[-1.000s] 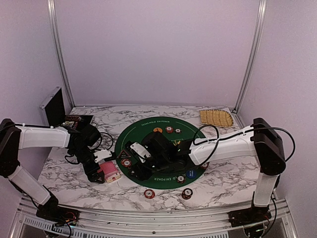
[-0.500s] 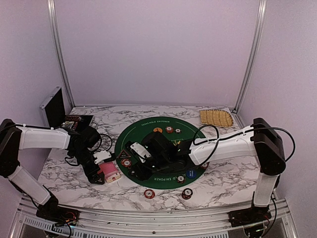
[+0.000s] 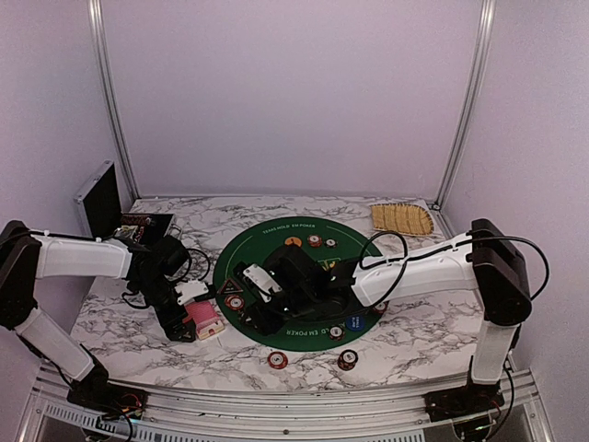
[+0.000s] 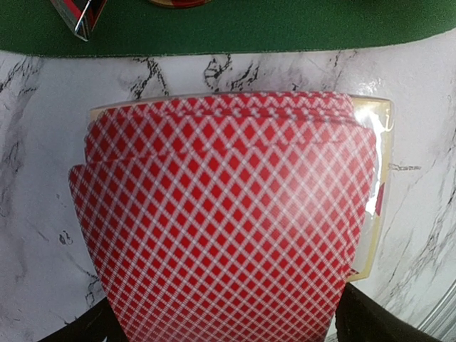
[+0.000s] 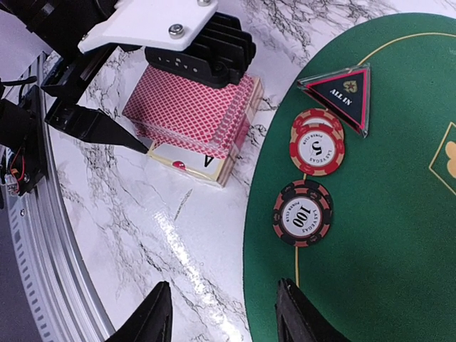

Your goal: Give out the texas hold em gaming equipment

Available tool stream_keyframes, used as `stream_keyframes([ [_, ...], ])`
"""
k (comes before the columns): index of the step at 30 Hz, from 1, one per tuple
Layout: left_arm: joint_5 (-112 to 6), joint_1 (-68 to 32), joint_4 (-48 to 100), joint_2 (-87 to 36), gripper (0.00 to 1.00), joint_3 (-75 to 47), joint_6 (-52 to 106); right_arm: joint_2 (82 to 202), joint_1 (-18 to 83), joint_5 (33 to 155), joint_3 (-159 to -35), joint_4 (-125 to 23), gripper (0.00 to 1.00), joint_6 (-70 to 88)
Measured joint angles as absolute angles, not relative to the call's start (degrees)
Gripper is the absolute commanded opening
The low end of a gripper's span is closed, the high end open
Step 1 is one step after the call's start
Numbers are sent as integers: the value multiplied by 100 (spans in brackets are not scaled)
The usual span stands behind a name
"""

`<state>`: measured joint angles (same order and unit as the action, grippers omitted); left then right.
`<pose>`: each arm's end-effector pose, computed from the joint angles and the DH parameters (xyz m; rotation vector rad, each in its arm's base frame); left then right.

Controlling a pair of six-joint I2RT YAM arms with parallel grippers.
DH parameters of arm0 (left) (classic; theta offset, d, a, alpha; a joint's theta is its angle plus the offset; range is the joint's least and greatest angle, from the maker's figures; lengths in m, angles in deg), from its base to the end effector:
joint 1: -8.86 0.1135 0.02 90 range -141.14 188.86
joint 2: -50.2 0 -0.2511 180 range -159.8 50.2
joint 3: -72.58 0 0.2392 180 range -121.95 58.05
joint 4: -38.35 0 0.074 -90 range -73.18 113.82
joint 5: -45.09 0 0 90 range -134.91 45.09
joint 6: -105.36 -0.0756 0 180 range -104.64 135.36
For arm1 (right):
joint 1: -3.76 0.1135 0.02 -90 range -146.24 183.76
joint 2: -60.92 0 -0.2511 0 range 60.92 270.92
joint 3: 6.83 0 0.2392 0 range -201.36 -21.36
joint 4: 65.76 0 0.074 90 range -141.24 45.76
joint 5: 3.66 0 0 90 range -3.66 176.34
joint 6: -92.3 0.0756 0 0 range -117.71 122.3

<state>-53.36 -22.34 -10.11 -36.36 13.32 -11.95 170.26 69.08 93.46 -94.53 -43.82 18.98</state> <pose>0.2116 -0.1411 0.1102 1.4356 2.5083 -0.2256 0.1725 0.3978 0.1595 -1.0840 2.2376 0.8159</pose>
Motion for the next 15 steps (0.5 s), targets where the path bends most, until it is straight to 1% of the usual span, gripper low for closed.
stream_keyframes([
  [6, -5273, -2274, -948, -3643, 87, 1349, -1212, 16976, 6908, 9331, -9453, -4379, 47, 1896],
  [15, -5236, -2311, -878, -3664, 82, 1351, -1256, 16967, 6908, 9331, -9448, -4375, 45, 1898],
])
